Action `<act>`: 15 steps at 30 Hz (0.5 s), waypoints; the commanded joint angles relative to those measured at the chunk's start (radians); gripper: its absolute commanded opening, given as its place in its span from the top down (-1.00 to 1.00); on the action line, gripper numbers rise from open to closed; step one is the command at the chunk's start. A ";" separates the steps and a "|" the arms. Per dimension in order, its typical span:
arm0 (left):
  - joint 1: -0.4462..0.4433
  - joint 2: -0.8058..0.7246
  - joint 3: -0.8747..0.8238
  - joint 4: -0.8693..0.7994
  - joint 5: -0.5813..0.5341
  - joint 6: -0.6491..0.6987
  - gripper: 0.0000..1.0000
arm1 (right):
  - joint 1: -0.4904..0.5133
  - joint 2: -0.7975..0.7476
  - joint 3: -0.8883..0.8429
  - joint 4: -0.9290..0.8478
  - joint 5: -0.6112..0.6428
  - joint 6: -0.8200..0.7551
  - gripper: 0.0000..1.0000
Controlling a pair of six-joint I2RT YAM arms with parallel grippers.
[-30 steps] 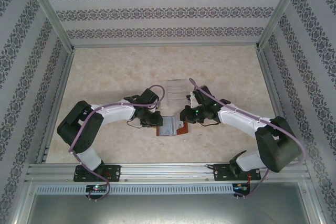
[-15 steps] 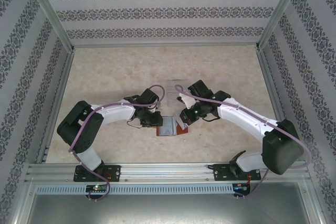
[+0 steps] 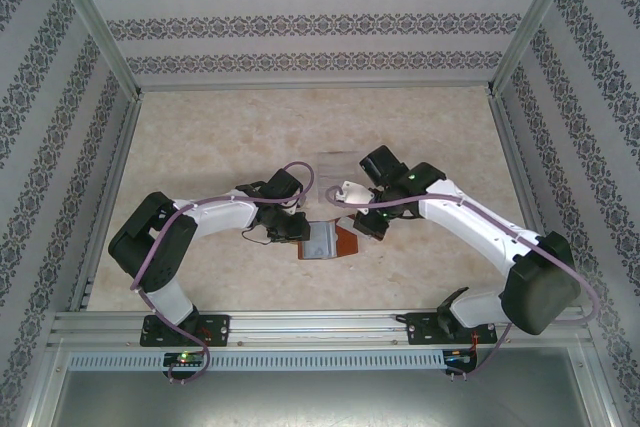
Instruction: Take the credit cards out of the card holder
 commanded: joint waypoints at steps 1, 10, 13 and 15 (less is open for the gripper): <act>-0.006 0.036 -0.029 -0.118 -0.036 0.020 0.62 | 0.003 0.002 0.064 -0.088 0.016 -0.160 0.99; -0.007 0.047 -0.024 -0.115 -0.030 0.019 0.62 | -0.025 0.102 0.190 -0.164 0.025 -0.307 1.00; -0.007 0.047 -0.027 -0.115 -0.029 0.019 0.62 | -0.036 0.147 0.235 -0.165 0.027 -0.336 1.00; -0.006 0.045 -0.030 -0.117 -0.029 0.019 0.62 | -0.045 0.184 0.270 -0.177 0.032 -0.357 1.00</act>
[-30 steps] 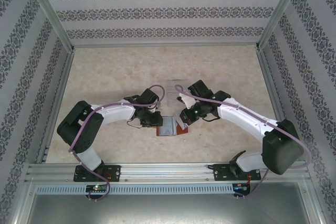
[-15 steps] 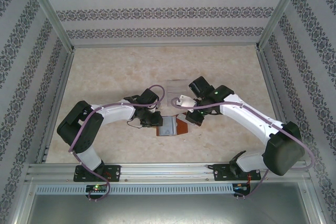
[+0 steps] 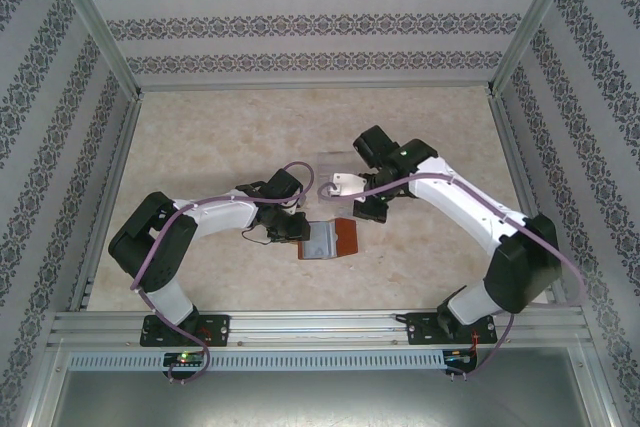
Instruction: Take the credit cards out of the card holder
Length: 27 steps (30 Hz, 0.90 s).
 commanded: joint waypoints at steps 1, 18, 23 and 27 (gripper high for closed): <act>-0.007 0.046 -0.030 -0.117 -0.031 0.019 0.62 | -0.017 0.056 0.071 -0.049 0.009 -0.081 1.00; -0.007 0.048 -0.042 -0.100 -0.029 -0.002 0.62 | -0.087 0.315 0.333 -0.156 -0.005 -0.197 1.00; -0.007 0.045 -0.043 -0.101 -0.030 -0.004 0.62 | -0.092 0.400 0.431 -0.190 -0.007 -0.226 1.00; -0.008 0.042 -0.038 -0.109 -0.035 -0.004 0.62 | -0.097 0.467 0.512 -0.218 -0.011 -0.246 1.00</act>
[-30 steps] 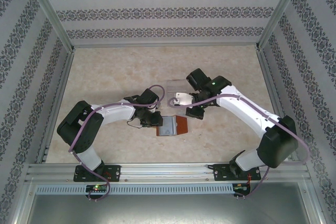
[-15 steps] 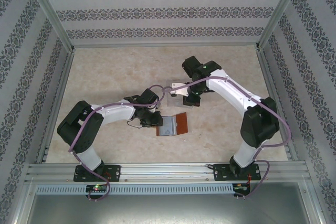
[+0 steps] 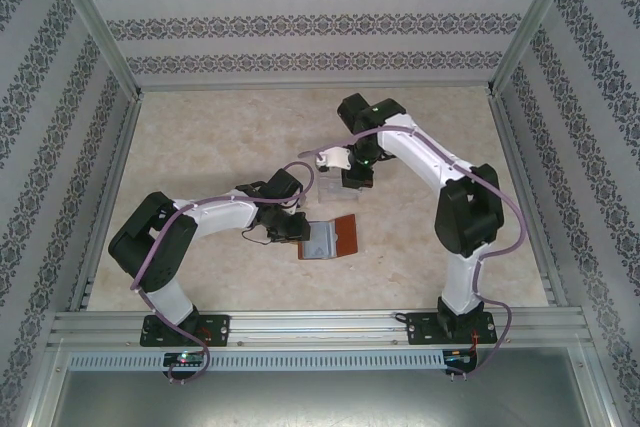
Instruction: Take the credit cards out of the card holder
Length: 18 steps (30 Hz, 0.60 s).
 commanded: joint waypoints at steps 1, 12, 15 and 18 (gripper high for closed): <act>-0.007 0.040 -0.038 -0.110 -0.036 -0.002 0.62 | -0.013 0.056 0.081 -0.067 -0.014 -0.048 1.00; -0.008 0.027 -0.053 -0.102 -0.044 -0.025 0.62 | -0.016 0.206 0.264 -0.143 -0.021 -0.083 1.00; -0.007 0.023 -0.057 -0.098 -0.045 -0.033 0.62 | -0.017 0.233 0.288 -0.147 -0.015 -0.088 1.00; -0.008 0.020 -0.056 -0.100 -0.047 -0.034 0.62 | -0.017 0.256 0.306 -0.146 -0.023 -0.091 1.00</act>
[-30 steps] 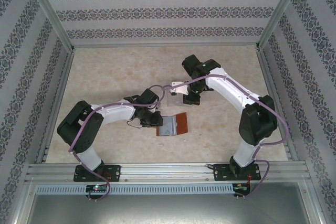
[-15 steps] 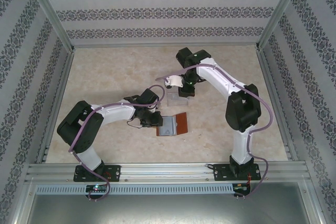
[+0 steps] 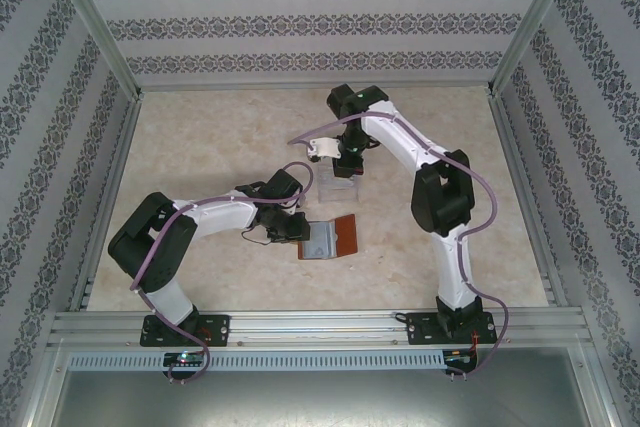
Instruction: Take the credit cards out of the card holder
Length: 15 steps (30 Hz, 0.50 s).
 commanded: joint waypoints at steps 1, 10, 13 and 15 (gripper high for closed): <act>-0.007 0.024 -0.050 -0.110 -0.047 -0.017 0.62 | -0.009 0.033 0.039 -0.042 -0.025 -0.032 1.00; -0.007 0.027 -0.048 -0.110 -0.045 -0.020 0.62 | -0.006 0.090 0.076 -0.050 -0.015 -0.043 1.00; -0.007 0.030 -0.043 -0.111 -0.048 -0.020 0.62 | -0.006 0.100 0.075 -0.051 -0.016 -0.047 1.00; -0.008 0.031 -0.045 -0.111 -0.047 -0.020 0.62 | -0.006 0.107 0.075 -0.056 -0.013 -0.048 1.00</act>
